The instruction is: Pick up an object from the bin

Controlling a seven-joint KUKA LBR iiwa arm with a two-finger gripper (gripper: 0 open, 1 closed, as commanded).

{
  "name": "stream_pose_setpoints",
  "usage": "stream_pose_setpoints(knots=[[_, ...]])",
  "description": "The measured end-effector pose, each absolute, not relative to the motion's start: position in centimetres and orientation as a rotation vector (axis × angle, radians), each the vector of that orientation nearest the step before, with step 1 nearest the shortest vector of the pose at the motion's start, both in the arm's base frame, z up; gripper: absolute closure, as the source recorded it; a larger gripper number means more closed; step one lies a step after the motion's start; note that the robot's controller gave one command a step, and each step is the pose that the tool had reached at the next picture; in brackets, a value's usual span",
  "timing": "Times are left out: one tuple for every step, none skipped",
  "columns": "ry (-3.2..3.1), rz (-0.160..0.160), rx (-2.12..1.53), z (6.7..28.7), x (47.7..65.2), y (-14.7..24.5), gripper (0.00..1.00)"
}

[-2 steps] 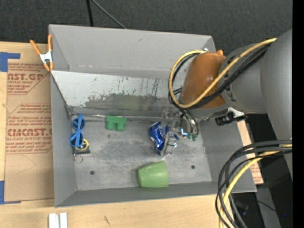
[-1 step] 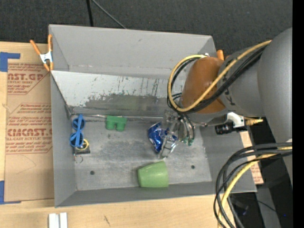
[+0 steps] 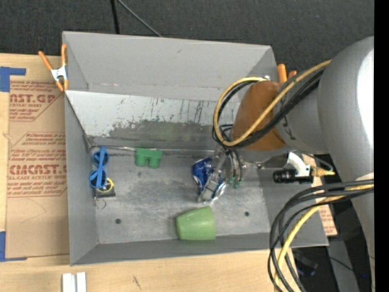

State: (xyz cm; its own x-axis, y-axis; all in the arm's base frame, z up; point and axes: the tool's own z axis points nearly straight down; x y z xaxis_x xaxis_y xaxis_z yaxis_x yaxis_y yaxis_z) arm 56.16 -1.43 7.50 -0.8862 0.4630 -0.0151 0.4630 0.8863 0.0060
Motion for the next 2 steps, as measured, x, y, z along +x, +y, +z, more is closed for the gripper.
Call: stream_pose_setpoints(knots=[[3.025,0.005,0.742,7.82,56.48,-1.46,0.00],[3.029,0.004,0.743,7.67,56.35,-1.43,1.00]])
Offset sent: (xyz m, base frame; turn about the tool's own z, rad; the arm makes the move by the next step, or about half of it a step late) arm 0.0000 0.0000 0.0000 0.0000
